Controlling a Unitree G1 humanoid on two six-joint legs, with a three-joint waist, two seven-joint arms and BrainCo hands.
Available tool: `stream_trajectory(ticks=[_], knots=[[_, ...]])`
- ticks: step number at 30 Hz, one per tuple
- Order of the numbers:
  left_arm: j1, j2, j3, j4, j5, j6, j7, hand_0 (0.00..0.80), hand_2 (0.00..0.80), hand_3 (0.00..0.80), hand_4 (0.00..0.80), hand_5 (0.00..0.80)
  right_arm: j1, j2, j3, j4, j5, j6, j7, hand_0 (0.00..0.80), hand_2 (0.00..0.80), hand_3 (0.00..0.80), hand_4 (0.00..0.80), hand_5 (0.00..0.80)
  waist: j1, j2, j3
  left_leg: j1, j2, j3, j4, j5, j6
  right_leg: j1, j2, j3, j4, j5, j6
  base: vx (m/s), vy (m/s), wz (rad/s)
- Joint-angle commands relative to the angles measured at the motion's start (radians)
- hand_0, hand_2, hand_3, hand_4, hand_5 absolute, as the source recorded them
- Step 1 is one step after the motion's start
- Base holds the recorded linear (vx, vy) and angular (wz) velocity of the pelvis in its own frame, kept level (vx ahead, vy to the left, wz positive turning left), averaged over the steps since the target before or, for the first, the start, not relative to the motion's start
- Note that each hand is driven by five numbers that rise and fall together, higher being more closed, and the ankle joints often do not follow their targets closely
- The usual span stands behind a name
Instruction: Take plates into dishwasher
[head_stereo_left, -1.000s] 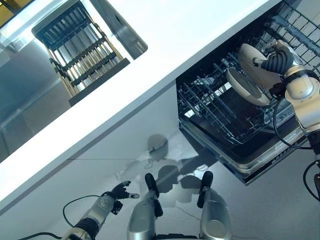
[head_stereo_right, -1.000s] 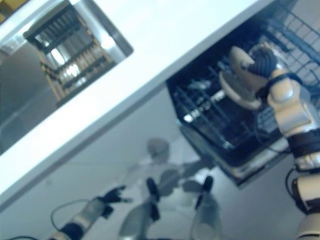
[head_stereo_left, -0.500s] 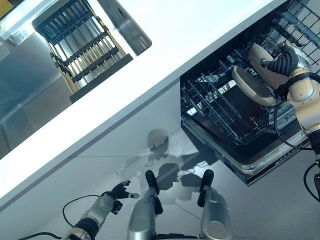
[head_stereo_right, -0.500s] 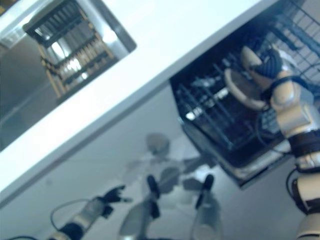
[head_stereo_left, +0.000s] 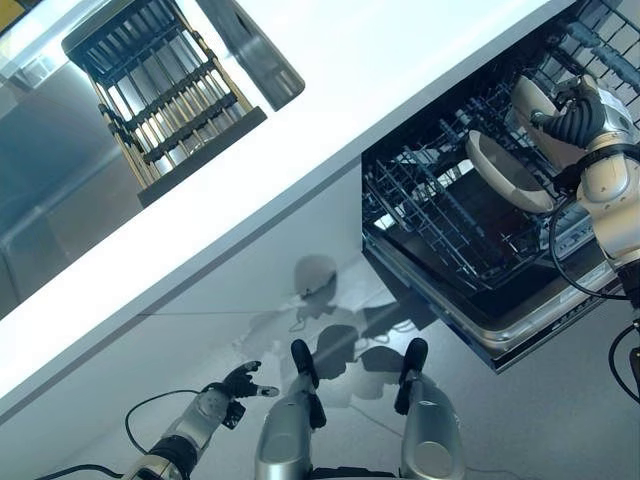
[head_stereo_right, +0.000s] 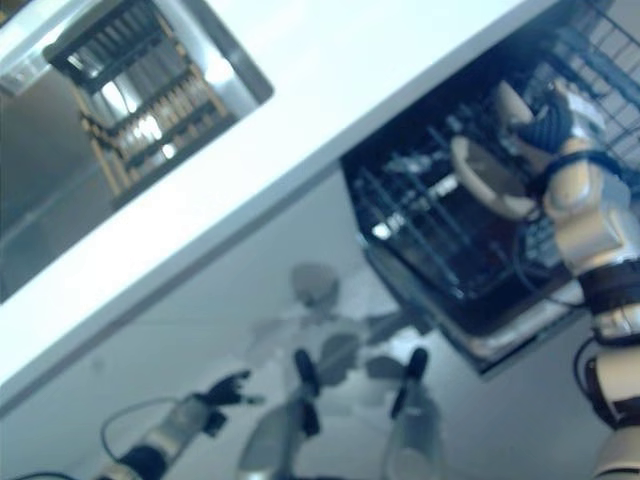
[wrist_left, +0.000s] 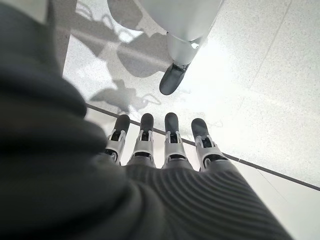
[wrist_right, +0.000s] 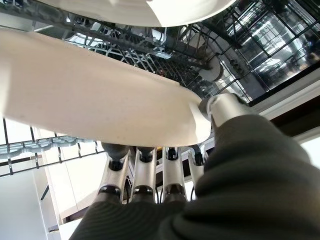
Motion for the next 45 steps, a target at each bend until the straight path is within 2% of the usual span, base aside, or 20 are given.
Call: stream_trajectory(ticks=[1, 11, 21, 35, 45], knots=[[0.008, 0.047, -0.024, -0.001, -0.001, -0.006, 0.009, 0.0, 0.0, 0.0, 0.0, 0.0, -0.093, -0.071, -0.017, -0.052, -0.014, -0.016, -0.043, 0.8, 0.8, 0.8, 0.8, 0.8, 0.016, -0.052, -0.008, -0.036, 0.059, -0.047, 0.036, 0.004, -0.051, -0.002, -0.053, 0.021, 0.109, -0.1, 0.015, 0.0, 0.0, 0.0], [0.0, 0.052, -0.026, -0.003, -0.01, -0.007, 0.015, 0.0, 0.0, 0.0, 0.0, 0.0, -0.098, -0.069, 0.001, -0.019, -0.008, -0.006, -0.027, 0.8, 0.8, 0.8, 0.8, 0.8, 0.022, -0.044, 0.002, -0.049, 0.057, -0.053, 0.037, 0.009, -0.05, -0.021, -0.055, 0.02, 0.126, -0.102, 0.015, 0.0, 0.0, 0.0], [-0.01, 0.04, -0.038, -0.01, -0.028, -0.024, 0.027, 0.0, 0.0, 0.0, 0.0, 0.0, -0.137, -0.055, 0.035, 0.044, -0.027, 0.008, -0.02, 0.8, 0.8, 0.8, 0.8, 0.8, 0.031, -0.007, 0.025, -0.085, 0.041, -0.074, 0.04, 0.015, -0.047, -0.082, -0.065, 0.039, 0.188, -0.124, 0.011, -0.007, 0.001, -0.01], [0.011, 0.043, -0.047, -0.06, -0.072, -0.054, 0.044, 0.0, 0.0, 0.0, 0.0, 0.0, -0.189, -0.084, 0.074, 0.121, -0.08, 0.023, -0.029, 0.8, 0.8, 0.8, 0.8, 0.8, 0.046, 0.048, 0.049, -0.142, 0.02, -0.109, 0.045, 0.031, -0.045, -0.177, -0.092, 0.065, 0.317, -0.181, -0.001, -0.025, -0.013, 0.01], [0.029, 0.051, -0.054, -0.087, -0.099, -0.056, 0.057, 0.0, 0.0, 0.0, 0.0, 0.0, -0.225, -0.108, 0.107, 0.175, -0.138, 0.056, -0.08, 0.8, 0.8, 0.8, 0.8, 0.8, 0.055, 0.063, 0.049, -0.171, 0.019, -0.116, 0.049, 0.04, -0.043, -0.222, -0.105, 0.072, 0.371, -0.203, -0.007, 0.0, 0.0, 0.0]])
